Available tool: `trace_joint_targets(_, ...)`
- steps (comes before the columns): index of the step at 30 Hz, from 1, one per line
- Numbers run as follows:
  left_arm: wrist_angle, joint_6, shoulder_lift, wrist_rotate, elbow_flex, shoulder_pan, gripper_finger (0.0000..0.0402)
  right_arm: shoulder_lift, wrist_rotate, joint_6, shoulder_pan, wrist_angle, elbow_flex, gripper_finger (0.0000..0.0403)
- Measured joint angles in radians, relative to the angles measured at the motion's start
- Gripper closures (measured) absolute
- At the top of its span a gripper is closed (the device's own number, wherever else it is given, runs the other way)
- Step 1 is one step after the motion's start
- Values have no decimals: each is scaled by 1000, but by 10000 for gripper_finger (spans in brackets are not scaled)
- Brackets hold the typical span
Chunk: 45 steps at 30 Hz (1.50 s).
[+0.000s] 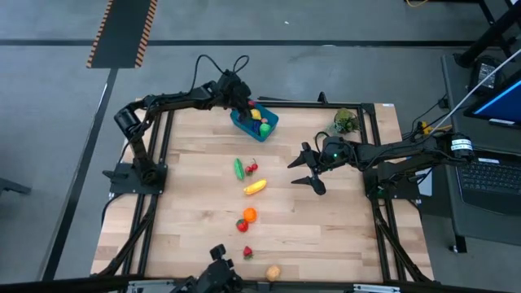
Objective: Pick and placing Produce into tupperware
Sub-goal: Put the red strawberry into the blue bin
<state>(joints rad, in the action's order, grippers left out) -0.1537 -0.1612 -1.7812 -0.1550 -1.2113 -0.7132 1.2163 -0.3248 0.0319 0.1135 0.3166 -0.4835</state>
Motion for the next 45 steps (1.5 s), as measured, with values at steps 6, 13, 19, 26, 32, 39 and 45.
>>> trace_joint_targets(6,-62,0,-75,15,-82,-3,276,0,0,-2,0,-2,0,114)
trace_joint_targets(13,-231,-7,-169,70,-202,-5,276,0,0,0,0,-5,0,114)
trace_joint_targets(19,-277,-9,-222,70,-259,-5,276,0,0,3,0,-6,0,114)
trace_joint_targets(26,-295,-18,-259,95,-267,-7,276,0,0,3,0,-8,0,114)
trace_joint_targets(32,-336,-34,-258,157,-267,-7,276,0,0,3,0,-8,0,114)
trace_joint_targets(39,-347,-77,-258,170,-267,-6,272,0,0,3,0,-8,0,114)
trace_joint_targets(45,-346,-79,-258,173,-267,-6,239,0,0,3,0,-8,0,114)
